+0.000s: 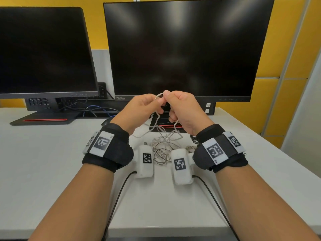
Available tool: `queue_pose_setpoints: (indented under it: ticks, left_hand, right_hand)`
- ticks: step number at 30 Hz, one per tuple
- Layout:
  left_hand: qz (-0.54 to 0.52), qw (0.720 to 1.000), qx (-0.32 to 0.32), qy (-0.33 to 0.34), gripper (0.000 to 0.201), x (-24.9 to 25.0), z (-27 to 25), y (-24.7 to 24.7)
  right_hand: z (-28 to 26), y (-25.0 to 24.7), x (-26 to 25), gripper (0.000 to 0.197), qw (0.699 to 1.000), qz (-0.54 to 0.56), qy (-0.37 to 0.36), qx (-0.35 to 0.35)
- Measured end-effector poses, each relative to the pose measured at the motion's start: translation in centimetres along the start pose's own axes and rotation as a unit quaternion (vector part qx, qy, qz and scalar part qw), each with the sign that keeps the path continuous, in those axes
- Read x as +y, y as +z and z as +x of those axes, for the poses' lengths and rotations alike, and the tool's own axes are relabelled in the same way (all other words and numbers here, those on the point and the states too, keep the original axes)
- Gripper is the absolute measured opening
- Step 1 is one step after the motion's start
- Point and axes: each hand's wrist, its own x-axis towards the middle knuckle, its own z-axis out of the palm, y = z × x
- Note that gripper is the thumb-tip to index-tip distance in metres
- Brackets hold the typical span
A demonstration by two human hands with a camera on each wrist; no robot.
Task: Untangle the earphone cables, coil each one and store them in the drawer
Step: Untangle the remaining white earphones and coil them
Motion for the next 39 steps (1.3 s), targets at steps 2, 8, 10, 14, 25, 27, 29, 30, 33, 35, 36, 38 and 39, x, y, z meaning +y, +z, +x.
queue_pose_setpoints:
  ticks: [2, 8, 10, 14, 25, 27, 29, 30, 33, 35, 36, 38, 39]
  left_hand:
    - [-0.028, 0.999, 0.035, 0.004, 0.025, 0.2, 0.1, 0.0]
    - [-0.357, 0.866, 0.350, -0.032, 0.022, -0.1, 1.1, -2.2]
    - [-0.339, 0.853, 0.398, -0.017, 0.023, -0.5, 1.1, -2.5]
    - [-0.251, 0.884, 0.390, -0.061, 0.023, -0.4, 1.6, -1.9]
    - [-0.054, 0.986, 0.155, 0.014, 0.036, 0.8, 0.2, 0.0]
    - [-0.011, 0.998, 0.057, 0.025, 0.024, 0.8, -0.1, 0.4]
    - [0.012, 0.999, 0.019, 0.025, 0.026, 0.4, -0.1, 0.4]
    - [0.004, 1.000, 0.018, 0.016, 0.029, 0.3, -0.1, 0.3]
    - [-0.069, 0.997, 0.039, 0.017, 0.033, 0.4, -0.1, -0.1]
    - [-0.166, 0.983, 0.072, 0.043, 0.032, 0.8, 0.0, 0.0]
    - [-0.203, 0.973, 0.092, 0.065, 0.032, 0.9, 0.0, 0.0]
    - [-0.229, 0.957, 0.137, 0.118, 0.032, 0.9, 0.1, -0.2]
    - [-0.217, 0.952, 0.162, 0.140, 0.032, 0.7, 0.2, -0.3]
  right_hand:
    - [0.1, -0.1, 0.1, 0.028, 1.000, 0.012, 0.003, 0.004]
    - [0.1, -0.5, 0.4, 0.026, 0.999, -0.024, 0.036, -0.027]
    - [0.1, -0.4, 0.5, 0.026, 0.997, -0.056, 0.050, -0.036]
    - [0.0, -0.3, 0.2, 0.025, 0.998, -0.042, 0.038, -0.018]
    - [0.1, -0.1, 0.3, 0.022, 0.999, -0.041, 0.001, 0.025]
    - [0.0, -0.1, 0.3, 0.025, 0.999, -0.047, -0.011, 0.016]
    - [-0.1, -0.1, 0.3, 0.030, 0.998, -0.049, -0.021, 0.015]
    - [-0.1, -0.2, 0.2, 0.030, 0.998, -0.048, -0.023, 0.015]
    - [-0.1, -0.2, 0.3, 0.026, 0.998, -0.068, -0.013, 0.004]
    - [0.0, -0.1, 0.6, 0.025, 0.996, -0.089, 0.012, -0.016]
    - [0.0, 0.0, 0.7, 0.023, 0.995, -0.094, 0.026, -0.024]
    - [0.0, 0.0, 0.9, 0.020, 0.994, -0.095, 0.044, -0.027]
    - [0.0, 0.0, 0.9, 0.021, 0.994, -0.099, 0.049, -0.025]
